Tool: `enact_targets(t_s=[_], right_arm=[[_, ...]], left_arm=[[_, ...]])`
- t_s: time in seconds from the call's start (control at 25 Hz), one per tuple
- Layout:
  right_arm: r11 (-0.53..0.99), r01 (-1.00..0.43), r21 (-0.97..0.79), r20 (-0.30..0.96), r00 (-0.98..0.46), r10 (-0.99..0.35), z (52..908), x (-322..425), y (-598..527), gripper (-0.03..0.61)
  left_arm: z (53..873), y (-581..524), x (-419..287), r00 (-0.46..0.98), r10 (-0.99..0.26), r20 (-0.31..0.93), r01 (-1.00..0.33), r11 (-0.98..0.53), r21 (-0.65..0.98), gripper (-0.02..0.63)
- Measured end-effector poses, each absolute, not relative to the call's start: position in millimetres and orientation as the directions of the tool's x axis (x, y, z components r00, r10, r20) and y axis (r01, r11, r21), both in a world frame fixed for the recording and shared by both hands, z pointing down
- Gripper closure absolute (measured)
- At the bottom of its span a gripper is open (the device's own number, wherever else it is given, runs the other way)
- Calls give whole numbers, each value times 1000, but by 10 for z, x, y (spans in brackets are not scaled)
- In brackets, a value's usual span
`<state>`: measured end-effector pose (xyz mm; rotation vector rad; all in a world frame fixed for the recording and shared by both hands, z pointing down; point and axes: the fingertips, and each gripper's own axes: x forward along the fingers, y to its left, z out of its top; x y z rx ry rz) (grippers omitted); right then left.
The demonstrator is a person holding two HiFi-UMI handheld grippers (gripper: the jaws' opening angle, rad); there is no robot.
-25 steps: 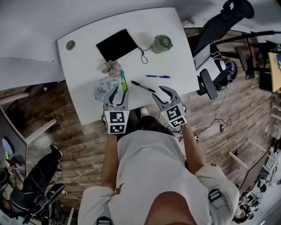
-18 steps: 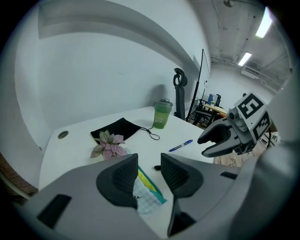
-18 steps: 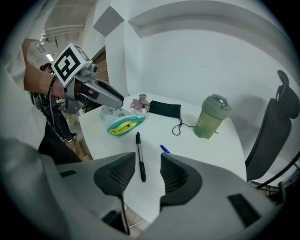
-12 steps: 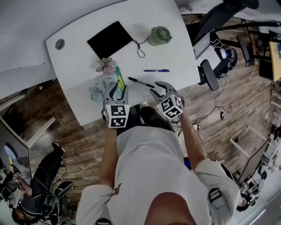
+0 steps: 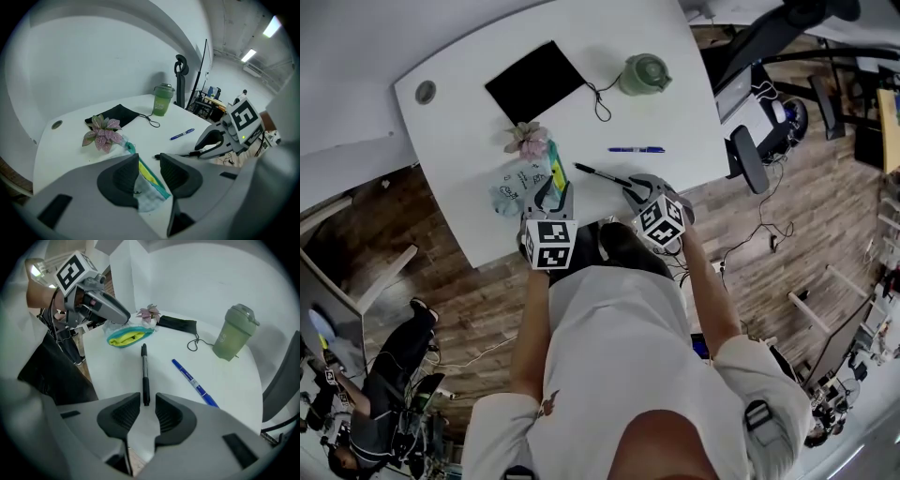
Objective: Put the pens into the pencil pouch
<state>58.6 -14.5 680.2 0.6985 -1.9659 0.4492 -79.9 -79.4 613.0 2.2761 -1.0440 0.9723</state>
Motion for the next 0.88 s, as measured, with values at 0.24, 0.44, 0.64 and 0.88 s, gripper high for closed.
enact_targets(t_s=[0.24,0.44,0.64,0.88], right_arm=[[774,-631,-39,888,-377,-262,6801,579,-118,492],[768,-639,-52,896,-369,-246,6790,584,-112,534],[769,-637,-47,904,-355,-240,6767,584,-107,535],[765,-643,-35,913,-332,-238,6807,574,-138,535]], left_arm=[[6171,-788,-852,447,-456,770,-795,-597,109,479],[6325,-735,-995,370,-421,828,-834,-543,97,463],[6476,-725,-1048,280,-388,878,-844,-536,32,419],[6585,-795,-1129,192,-401,896,-839,-540,-62,606]])
